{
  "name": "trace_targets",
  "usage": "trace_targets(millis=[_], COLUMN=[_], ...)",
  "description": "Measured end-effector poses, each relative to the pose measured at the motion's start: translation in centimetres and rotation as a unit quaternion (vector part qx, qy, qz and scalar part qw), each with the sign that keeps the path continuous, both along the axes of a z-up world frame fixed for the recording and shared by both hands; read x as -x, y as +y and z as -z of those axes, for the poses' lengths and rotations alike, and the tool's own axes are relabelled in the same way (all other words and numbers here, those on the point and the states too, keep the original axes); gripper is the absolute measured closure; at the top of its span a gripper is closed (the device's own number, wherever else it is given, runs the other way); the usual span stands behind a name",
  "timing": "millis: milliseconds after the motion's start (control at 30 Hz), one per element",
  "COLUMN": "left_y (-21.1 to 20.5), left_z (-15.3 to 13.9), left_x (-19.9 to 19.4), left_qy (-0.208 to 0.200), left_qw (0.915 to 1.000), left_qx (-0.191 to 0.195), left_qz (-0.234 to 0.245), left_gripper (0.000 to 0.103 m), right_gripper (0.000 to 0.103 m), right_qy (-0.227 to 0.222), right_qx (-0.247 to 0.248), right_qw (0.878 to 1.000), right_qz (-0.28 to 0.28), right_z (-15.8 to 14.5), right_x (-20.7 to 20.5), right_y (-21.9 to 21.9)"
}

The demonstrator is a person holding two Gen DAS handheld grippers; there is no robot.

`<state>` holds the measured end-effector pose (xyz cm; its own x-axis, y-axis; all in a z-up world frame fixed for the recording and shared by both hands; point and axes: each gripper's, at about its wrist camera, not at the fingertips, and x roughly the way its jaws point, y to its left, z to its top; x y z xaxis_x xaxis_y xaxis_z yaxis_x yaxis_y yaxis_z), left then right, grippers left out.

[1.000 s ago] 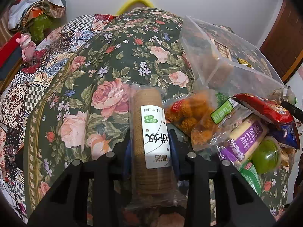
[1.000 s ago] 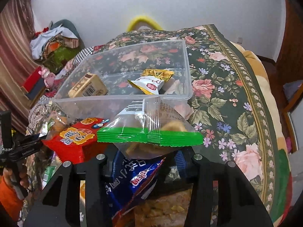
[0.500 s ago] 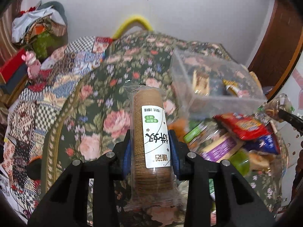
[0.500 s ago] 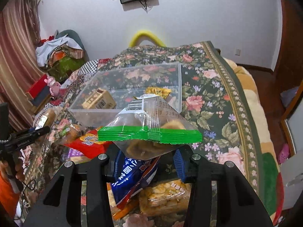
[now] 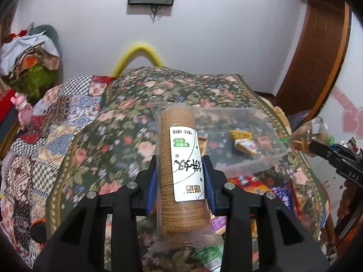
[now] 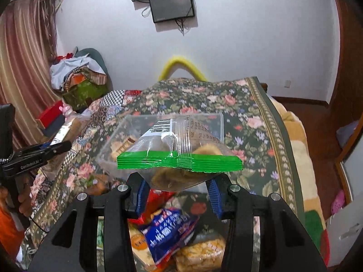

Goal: Organize snacks
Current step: 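Carry both packs over the clear box and release them inside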

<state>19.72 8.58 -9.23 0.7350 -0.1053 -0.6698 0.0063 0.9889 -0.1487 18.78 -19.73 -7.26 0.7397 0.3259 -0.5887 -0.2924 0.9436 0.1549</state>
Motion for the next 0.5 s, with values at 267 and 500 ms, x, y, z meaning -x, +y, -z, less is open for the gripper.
trace_targets(millis=[267,500], left_y=[-2.8,-5.1], left_z=[-0.6,0.8], left_x=[-3.6,-6.9], left_qy=[-0.004,0.010], left_qw=[0.9996,0.9988], left_qx=[0.002,-0.003], left_qz=[0.028,0.047], left_gripper=[0.067,0.067], right_gripper=[0.062,0.062], right_qy=[-0.007,0.013], right_qx=[-0.002,0.009], right_qw=[1.000,1.000], right_qz=[-0.012,-0.023], right_z=[-0.1,1.2], right_x=[-2.7,-5.5], right_y=[1.3,2.4])
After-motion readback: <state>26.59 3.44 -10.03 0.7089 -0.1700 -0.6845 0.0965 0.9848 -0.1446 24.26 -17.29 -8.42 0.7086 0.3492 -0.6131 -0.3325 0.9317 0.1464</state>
